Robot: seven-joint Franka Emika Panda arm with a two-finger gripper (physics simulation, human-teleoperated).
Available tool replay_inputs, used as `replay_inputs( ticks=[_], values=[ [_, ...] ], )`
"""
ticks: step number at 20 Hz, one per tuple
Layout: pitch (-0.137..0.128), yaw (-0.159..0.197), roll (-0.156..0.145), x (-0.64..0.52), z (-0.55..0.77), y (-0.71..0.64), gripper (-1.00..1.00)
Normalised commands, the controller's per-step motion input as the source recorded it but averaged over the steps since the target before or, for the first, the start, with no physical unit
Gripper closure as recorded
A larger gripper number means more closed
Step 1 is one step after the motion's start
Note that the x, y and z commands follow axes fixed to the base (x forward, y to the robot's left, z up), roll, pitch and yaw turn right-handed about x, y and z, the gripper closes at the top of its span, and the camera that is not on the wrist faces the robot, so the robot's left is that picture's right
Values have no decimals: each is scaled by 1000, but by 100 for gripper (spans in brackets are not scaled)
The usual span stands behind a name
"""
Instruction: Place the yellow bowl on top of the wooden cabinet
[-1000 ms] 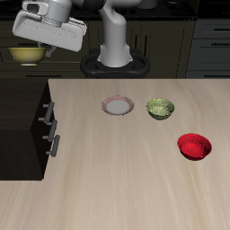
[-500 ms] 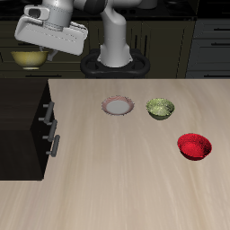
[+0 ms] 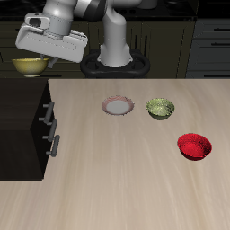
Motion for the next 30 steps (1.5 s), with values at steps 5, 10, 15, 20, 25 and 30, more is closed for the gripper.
replay_inputs(
  ticks=[5,10,15,20,25,30],
  values=[
    [3,-17,-13,-20,-8,-43,100],
    [6,28,-6,-29,-42,-123,100],
    [-4,-17,-34,-65,14,-257,100],
    [15,50,-16,-70,-164,-202,100],
    [5,-16,-14,-90,-68,-129,100],
    [-16,-14,8,-42,5,26,100]
  ],
)
